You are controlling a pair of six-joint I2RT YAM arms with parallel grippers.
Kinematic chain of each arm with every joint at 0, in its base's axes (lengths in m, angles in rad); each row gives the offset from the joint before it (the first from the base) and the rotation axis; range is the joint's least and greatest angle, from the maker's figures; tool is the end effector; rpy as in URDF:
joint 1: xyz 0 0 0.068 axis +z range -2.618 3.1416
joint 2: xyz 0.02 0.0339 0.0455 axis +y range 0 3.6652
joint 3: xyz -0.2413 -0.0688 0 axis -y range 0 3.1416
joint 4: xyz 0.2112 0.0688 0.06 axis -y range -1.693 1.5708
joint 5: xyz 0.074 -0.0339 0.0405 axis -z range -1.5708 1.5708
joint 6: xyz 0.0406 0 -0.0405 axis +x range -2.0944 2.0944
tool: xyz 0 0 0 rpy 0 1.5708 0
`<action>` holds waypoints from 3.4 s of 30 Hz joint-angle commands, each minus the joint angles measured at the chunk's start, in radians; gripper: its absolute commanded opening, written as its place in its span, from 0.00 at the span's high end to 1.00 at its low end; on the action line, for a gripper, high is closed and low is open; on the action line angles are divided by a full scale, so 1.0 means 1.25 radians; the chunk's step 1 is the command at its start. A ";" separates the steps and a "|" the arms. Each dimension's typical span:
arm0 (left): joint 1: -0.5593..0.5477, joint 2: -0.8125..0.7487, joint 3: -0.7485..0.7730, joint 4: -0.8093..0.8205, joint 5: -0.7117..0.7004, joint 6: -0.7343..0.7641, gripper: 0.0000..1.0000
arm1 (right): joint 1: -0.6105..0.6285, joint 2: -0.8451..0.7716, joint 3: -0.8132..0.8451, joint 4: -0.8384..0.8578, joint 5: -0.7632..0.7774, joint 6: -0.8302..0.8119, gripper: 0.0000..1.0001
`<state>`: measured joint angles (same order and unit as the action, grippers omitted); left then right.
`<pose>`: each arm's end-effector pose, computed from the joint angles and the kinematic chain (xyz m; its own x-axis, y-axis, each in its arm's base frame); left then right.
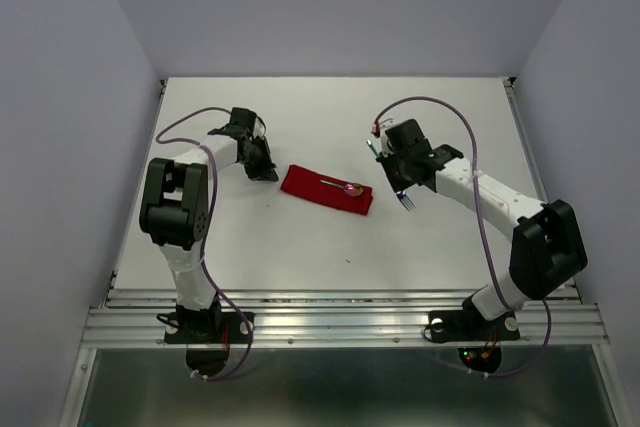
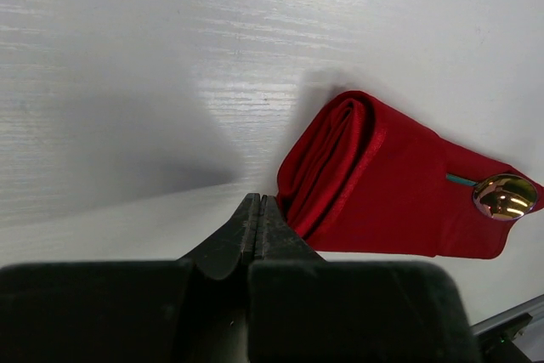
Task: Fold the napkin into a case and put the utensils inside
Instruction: Stuff the fork into the folded napkin.
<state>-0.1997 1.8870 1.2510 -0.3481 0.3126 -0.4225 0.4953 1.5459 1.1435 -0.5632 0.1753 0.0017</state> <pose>0.3532 -0.0842 0.1719 -0.8903 -0.2179 -0.3999 -0.0103 0.8876 -0.4606 0.2644 0.1348 0.2335 -0.7242 -0.3893 -0.5692 -0.3795 0.9142 -0.1425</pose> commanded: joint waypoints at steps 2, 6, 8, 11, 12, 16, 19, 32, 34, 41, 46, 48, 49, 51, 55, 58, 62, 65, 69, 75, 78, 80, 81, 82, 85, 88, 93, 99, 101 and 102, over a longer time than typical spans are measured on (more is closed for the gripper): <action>0.004 0.005 0.031 0.004 0.000 0.013 0.96 | 0.071 -0.035 0.026 0.012 -0.078 -0.185 0.99; 0.004 0.005 0.030 0.006 0.004 0.014 0.96 | 0.102 0.000 0.039 -0.010 -0.100 -0.255 0.99; 0.004 0.005 0.030 0.006 0.006 0.016 0.95 | 0.112 0.025 0.060 -0.039 -0.096 -0.280 0.99; 0.003 0.007 0.034 0.004 0.008 0.019 0.96 | 0.131 0.058 0.069 -0.056 -0.091 -0.308 0.99; 0.004 0.007 0.034 0.004 0.008 0.020 0.96 | 0.131 0.063 0.072 -0.059 -0.101 -0.313 0.99; 0.004 0.012 0.035 0.006 0.026 0.021 0.96 | 0.149 0.079 0.080 -0.075 -0.125 -0.329 0.99; 0.004 0.018 0.039 0.008 0.037 0.019 0.96 | 0.149 0.089 0.088 -0.097 -0.134 -0.336 0.99; 0.004 0.032 0.047 0.016 0.075 0.013 0.96 | 0.171 0.155 0.094 -0.113 -0.144 -0.330 0.99; 0.004 0.032 0.046 0.016 0.075 0.013 0.96 | 0.171 0.165 0.099 -0.119 -0.117 -0.330 0.99; 0.004 0.034 0.046 0.017 0.081 0.013 0.95 | 0.185 0.197 0.118 -0.131 -0.102 -0.333 0.99; 0.004 0.033 0.046 0.022 0.089 0.012 0.96 | 0.209 0.219 0.166 -0.147 -0.113 -0.330 0.99; 0.003 0.033 0.046 0.023 0.091 0.010 0.95 | 0.209 0.235 0.190 -0.148 -0.113 -0.336 0.99; 0.003 0.032 0.044 0.024 0.092 0.010 0.96 | 0.209 0.242 0.198 -0.152 -0.110 -0.339 0.99; 0.001 0.029 0.041 0.026 0.092 0.010 0.96 | 0.216 0.258 0.224 -0.159 -0.106 -0.341 0.99; 0.000 0.027 0.031 0.028 0.094 0.010 0.96 | 0.216 0.292 0.251 -0.159 -0.105 -0.345 0.99; -0.001 0.026 0.028 0.032 0.096 0.010 0.96 | 0.223 0.308 0.264 -0.151 -0.112 -0.345 0.99; -0.003 0.028 0.026 0.034 0.098 0.010 0.95 | 0.231 0.332 0.287 -0.149 -0.117 -0.347 0.99; -0.006 0.028 0.026 0.034 0.100 0.012 0.96 | 0.238 0.343 0.303 -0.151 -0.118 -0.354 0.99; -0.006 0.029 0.028 0.034 0.101 0.012 0.96 | 0.246 0.357 0.325 -0.154 -0.118 -0.362 0.99; -0.005 0.029 0.030 0.035 0.103 0.012 0.96 | 0.246 0.381 0.350 -0.153 -0.122 -0.379 0.99; -0.005 0.031 0.031 0.035 0.106 0.013 0.95 | 0.246 0.392 0.365 -0.153 -0.122 -0.389 0.99; -0.006 0.032 0.031 0.034 0.107 0.012 0.95 | 0.246 0.405 0.381 -0.156 -0.119 -0.395 0.99; -0.006 0.032 0.031 0.035 0.107 0.012 0.96 | 0.246 0.408 0.386 -0.156 -0.119 -0.395 0.99; -0.006 0.032 0.030 0.034 0.108 0.012 0.96 | 0.246 0.411 0.396 -0.156 -0.121 -0.397 0.99; -0.006 0.032 0.031 0.034 0.108 0.012 0.96 | 0.246 0.425 0.411 -0.154 -0.122 -0.399 0.99; -0.006 0.032 0.032 0.033 0.109 0.012 0.96 | 0.246 0.438 0.429 -0.158 -0.130 -0.401 0.99; -0.006 0.033 0.034 0.031 0.109 0.014 0.96 | 0.253 0.458 0.452 -0.158 -0.133 -0.401 0.99; -0.007 0.035 0.036 0.032 0.112 0.015 0.96 | 0.253 0.469 0.462 -0.152 -0.133 -0.399 0.99; -0.007 0.037 0.036 0.032 0.113 0.015 0.96 | 0.253 0.475 0.469 -0.153 -0.134 -0.397 0.99; -0.007 0.037 0.035 0.032 0.113 0.015 0.96 | 0.253 0.478 0.474 -0.158 -0.133 -0.395 0.99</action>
<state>-0.2016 1.9362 1.2705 -0.3103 0.4339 -0.4168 0.7998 2.1254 1.6802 -0.7597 0.0216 -0.4831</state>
